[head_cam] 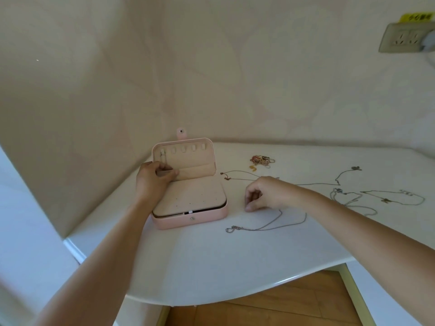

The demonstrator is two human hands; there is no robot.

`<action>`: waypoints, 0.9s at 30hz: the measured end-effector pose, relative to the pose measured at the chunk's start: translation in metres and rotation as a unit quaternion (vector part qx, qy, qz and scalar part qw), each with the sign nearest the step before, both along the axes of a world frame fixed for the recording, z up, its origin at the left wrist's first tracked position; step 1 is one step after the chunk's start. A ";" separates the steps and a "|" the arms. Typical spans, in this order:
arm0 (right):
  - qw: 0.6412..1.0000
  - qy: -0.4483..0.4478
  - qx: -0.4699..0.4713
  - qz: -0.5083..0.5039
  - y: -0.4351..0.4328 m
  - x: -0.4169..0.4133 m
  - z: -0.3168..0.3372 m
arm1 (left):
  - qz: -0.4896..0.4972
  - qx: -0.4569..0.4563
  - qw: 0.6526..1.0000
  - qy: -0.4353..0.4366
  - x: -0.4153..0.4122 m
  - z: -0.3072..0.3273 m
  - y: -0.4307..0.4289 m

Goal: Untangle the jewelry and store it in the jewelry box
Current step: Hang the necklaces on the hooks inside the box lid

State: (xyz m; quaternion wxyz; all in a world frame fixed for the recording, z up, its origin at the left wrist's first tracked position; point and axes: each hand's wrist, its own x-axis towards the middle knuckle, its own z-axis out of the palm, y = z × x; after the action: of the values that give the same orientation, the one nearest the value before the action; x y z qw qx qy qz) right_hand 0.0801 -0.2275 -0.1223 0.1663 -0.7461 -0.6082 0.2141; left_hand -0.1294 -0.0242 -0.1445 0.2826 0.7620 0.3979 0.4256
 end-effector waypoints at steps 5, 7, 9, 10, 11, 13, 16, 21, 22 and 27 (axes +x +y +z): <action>0.999 0.039 -0.024 -0.020 -0.008 0.025 0.004 | 0.004 -0.001 1.000 0.004 0.000 0.002 -0.003; 0.996 0.068 -0.054 0.016 -0.012 0.024 0.007 | 0.003 -0.006 1.000 -0.001 0.000 0.002 -0.003; 0.992 0.087 -0.083 0.040 -0.017 0.026 0.011 | 0.002 -0.008 1.000 -0.004 0.000 0.002 -0.003; 0.991 0.089 -0.093 0.043 -0.020 0.029 0.012 | 0.002 -0.007 1.000 -0.004 0.000 0.002 -0.003; 0.991 0.082 -0.097 0.041 -0.022 0.033 0.013 | 0.002 -0.008 1.000 -0.003 0.000 0.002 -0.004; 0.995 0.063 -0.082 0.016 -0.026 0.046 0.009 | 0.003 -0.010 1.000 -0.002 0.000 0.002 -0.005; 0.995 0.071 0.008 -0.064 -0.033 0.064 -0.003 | 0.004 -0.006 1.000 0.003 0.000 0.003 -0.006; 0.975 0.057 0.102 -0.190 -0.033 0.084 -0.017 | -0.001 0.000 1.000 0.005 0.001 0.002 -0.007; 0.973 0.044 0.105 -0.199 -0.033 0.085 -0.017 | -0.001 0.001 1.000 0.005 0.001 0.002 -0.007; 0.964 -0.052 0.169 -0.197 -0.033 0.072 -0.012 | 0.001 -0.001 1.000 0.004 0.001 0.002 -0.006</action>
State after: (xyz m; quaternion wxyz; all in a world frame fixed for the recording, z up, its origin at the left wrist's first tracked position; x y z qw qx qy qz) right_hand 0.1523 -0.2603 -0.1347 0.2971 -0.8224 -0.4842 0.0321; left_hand -0.1286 -0.0304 -0.1424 0.2818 0.7630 0.4003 0.4221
